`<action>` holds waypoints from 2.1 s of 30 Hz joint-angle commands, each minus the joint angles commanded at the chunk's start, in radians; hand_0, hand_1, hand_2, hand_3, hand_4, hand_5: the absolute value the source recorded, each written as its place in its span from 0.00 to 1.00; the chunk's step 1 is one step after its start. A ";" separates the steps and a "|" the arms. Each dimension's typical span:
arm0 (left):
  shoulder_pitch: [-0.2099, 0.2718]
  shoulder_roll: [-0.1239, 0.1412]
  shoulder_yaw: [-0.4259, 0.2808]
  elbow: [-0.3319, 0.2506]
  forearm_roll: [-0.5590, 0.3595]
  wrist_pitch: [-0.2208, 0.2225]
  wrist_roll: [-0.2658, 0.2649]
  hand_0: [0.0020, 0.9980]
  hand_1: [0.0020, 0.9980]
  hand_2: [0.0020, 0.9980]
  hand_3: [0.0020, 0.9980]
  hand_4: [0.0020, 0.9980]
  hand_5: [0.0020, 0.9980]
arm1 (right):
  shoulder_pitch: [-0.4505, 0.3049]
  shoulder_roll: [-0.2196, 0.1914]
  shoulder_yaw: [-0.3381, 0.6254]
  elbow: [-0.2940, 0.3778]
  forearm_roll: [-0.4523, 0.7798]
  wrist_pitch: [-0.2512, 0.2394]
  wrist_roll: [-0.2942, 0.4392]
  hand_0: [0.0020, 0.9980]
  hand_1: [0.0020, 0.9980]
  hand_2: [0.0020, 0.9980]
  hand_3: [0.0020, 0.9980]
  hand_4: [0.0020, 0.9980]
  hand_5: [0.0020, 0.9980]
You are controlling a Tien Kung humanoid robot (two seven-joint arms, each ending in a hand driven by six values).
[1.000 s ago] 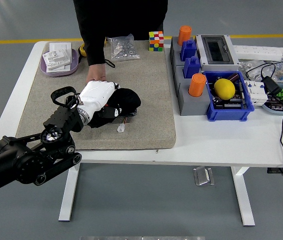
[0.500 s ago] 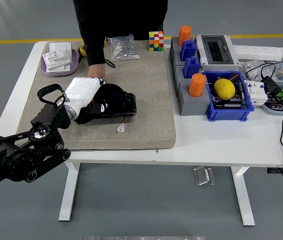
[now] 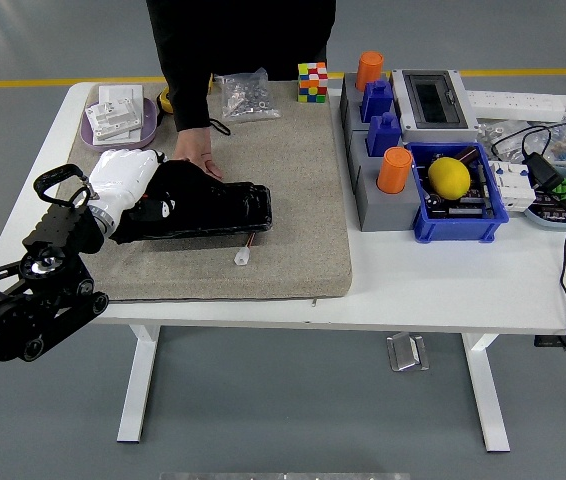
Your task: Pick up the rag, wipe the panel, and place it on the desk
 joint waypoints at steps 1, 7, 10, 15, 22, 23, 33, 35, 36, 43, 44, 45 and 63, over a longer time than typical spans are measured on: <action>0.001 0.002 -0.001 0.000 0.000 0.000 0.000 0.23 0.18 0.50 0.40 0.35 0.00 | 0.000 0.000 -0.002 0.000 0.003 0.000 0.001 0.72 0.57 0.67 0.58 1.00 0.42; 0.014 0.019 -0.020 0.008 0.010 0.002 0.000 0.23 0.18 0.50 0.40 0.35 0.00 | -0.002 0.001 0.002 0.000 0.002 0.000 0.001 0.72 0.57 0.67 0.58 1.00 0.42; 0.018 0.029 -0.026 0.012 0.013 0.003 -0.001 0.23 0.18 0.50 0.40 0.35 0.00 | -0.003 0.002 0.004 0.000 0.002 0.000 0.001 0.72 0.57 0.67 0.58 1.00 0.42; 0.032 0.048 -0.044 0.014 0.019 0.004 -0.002 0.23 0.18 0.50 0.40 0.35 0.00 | -0.006 0.003 0.009 0.000 0.000 -0.002 0.001 0.72 0.57 0.67 0.58 1.00 0.42; 0.052 0.068 -0.051 0.017 0.021 0.006 -0.004 0.23 0.18 0.49 0.40 0.35 0.00 | -0.009 0.004 0.009 0.000 0.002 -0.002 0.002 0.72 0.57 0.67 0.58 1.00 0.42; 0.053 0.069 -0.050 0.018 0.021 0.006 -0.004 0.23 0.18 0.49 0.40 0.35 0.00 | -0.009 0.004 0.011 0.000 0.000 -0.002 0.002 0.72 0.57 0.67 0.58 1.00 0.42; 0.056 0.064 -0.056 0.007 0.025 0.007 -0.003 0.23 0.18 0.49 0.40 0.35 0.00 | -0.009 0.003 0.011 0.000 0.000 -0.001 0.000 0.72 0.57 0.67 0.58 1.00 0.42; 0.052 0.060 -0.055 0.004 0.026 0.007 -0.001 0.23 0.18 0.49 0.40 0.35 0.00 | -0.009 0.002 0.010 0.000 0.001 0.000 0.000 0.72 0.57 0.67 0.58 1.00 0.42; 0.048 0.055 -0.052 0.003 0.025 0.007 -0.001 0.23 0.18 0.49 0.40 0.35 0.00 | -0.009 0.002 0.009 0.000 0.002 0.000 0.000 0.72 0.57 0.67 0.58 1.00 0.42; 0.023 0.014 -0.024 -0.003 0.016 0.006 0.001 0.23 0.17 0.50 0.40 0.35 0.00 | -0.005 0.003 -0.001 0.000 0.006 -0.001 0.002 0.72 0.57 0.67 0.58 1.00 0.42; 0.018 0.005 -0.018 -0.004 0.013 0.005 0.002 0.23 0.17 0.50 0.40 0.35 0.00 | -0.004 0.002 0.000 0.000 0.005 -0.001 0.002 0.72 0.57 0.67 0.58 1.00 0.42; 0.015 -0.002 -0.014 -0.004 0.011 0.005 0.003 0.23 0.17 0.50 0.40 0.35 0.00 | -0.004 0.002 -0.004 0.000 0.008 0.000 0.002 0.72 0.57 0.67 0.58 1.00 0.42; -0.052 -0.093 0.072 -0.035 -0.011 -0.005 0.016 0.23 0.17 0.50 0.40 0.35 0.00 | 0.007 -0.005 -0.017 0.000 0.006 0.005 0.000 0.72 0.57 0.67 0.58 1.00 0.42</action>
